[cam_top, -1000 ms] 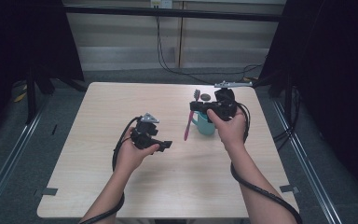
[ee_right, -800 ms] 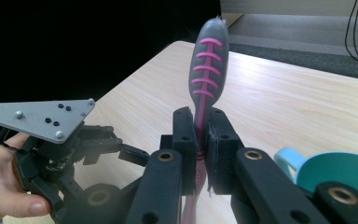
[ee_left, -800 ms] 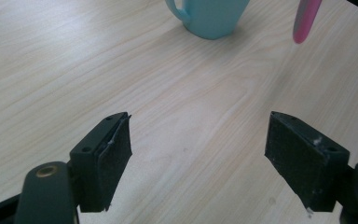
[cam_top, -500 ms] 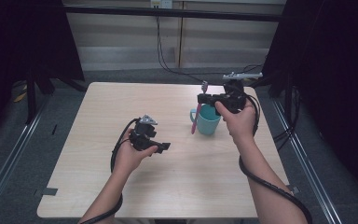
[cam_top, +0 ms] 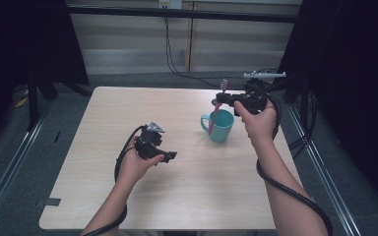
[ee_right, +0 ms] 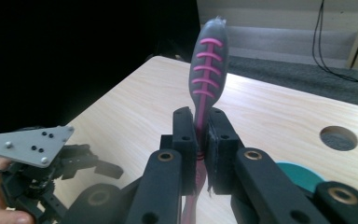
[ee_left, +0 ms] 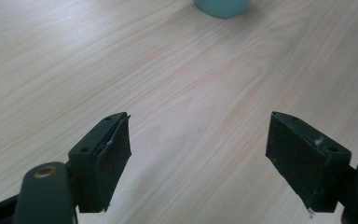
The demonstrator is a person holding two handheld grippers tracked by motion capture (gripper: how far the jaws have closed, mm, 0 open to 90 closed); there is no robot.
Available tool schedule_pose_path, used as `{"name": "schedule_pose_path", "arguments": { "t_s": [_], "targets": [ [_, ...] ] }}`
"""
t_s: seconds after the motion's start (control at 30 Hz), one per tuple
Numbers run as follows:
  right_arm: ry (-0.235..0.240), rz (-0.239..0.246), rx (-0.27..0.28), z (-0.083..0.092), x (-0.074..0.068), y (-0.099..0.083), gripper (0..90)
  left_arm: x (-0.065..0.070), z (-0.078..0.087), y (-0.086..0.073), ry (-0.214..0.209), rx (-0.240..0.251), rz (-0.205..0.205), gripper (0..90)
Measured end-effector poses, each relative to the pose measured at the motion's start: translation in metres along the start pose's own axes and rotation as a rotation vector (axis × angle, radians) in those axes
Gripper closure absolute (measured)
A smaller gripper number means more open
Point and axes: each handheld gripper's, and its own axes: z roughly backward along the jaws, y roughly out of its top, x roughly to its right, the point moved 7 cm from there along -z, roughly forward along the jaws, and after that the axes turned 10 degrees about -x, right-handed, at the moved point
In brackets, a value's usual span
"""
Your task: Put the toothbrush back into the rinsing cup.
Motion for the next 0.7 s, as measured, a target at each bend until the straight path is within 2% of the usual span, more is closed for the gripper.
{"name": "schedule_pose_path", "arguments": {
  "t_s": [0.27,0.47,0.7],
  "targets": [
    [-0.031,-0.025,0.02,0.007,0.014,0.005,84.0,-0.004,0.001,-0.004,0.006,-0.002,0.004,21.7],
    [-0.075,-0.028,0.038,0.013,0.024,0.01,83.9,-0.006,0.002,-0.006,0.001,-0.002,0.011,21.8],
    [-0.118,-0.027,0.044,0.01,0.034,0.012,83.9,-0.008,0.0,-0.01,0.0,-0.004,0.016,21.8]
  ]
}}
